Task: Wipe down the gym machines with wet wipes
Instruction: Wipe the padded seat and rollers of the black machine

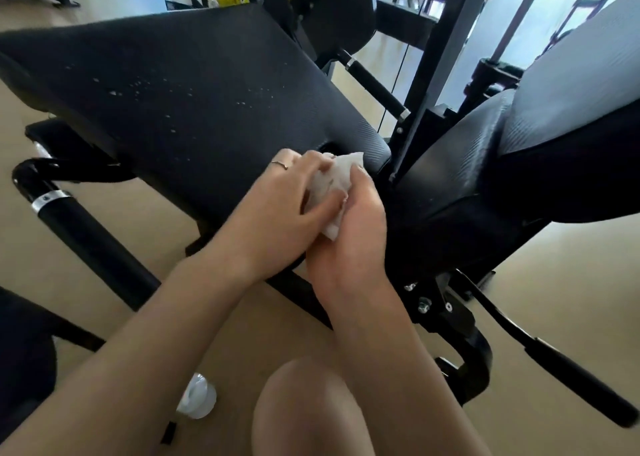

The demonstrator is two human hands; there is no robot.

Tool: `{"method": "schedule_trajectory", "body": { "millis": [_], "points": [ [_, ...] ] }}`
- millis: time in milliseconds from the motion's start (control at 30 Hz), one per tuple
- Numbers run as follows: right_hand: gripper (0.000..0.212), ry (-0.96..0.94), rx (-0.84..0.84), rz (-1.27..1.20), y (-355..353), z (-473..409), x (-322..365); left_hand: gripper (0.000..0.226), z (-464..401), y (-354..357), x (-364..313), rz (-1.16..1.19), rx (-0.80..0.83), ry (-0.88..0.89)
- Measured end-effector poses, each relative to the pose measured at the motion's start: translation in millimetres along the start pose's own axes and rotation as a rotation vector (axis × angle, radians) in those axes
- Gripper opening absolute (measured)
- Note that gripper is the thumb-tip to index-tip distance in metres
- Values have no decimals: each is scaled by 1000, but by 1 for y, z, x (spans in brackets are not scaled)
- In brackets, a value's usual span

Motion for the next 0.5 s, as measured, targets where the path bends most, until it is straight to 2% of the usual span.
{"method": "schedule_trajectory", "body": {
  "millis": [100,167,233,300,367,433,500],
  "points": [
    [42,-63,15,208,-8,4,8,14,-2,15,-4,39,-41,14],
    [47,-208,38,441,-11,17,13,11,-4,15,-6,97,-91,-6],
    [54,-533,130,699,-20,42,23,12,-10,9,-9,173,-171,-60],
    [45,-938,164,856,-29,78,39,10,-15,3,-19,291,-206,-77],
    [34,-1228,-19,791,-48,101,61,9,-15,10,-41,402,-147,-43],
    [29,-1345,-234,627,-68,95,78,12,-8,26,-67,428,-73,45],
    [26,-1417,-374,584,-77,80,88,20,-3,39,-81,481,-57,42]
  ]
}}
Point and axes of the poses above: each hand's wrist, its own z-axis away from the middle knuckle, its own y-axis out of the palm, x = y × z, the point moved 3 cm from there along -z, towards the middle knuckle, and after that the axes turned 10 degrees about -x, right-handed, at the moved point
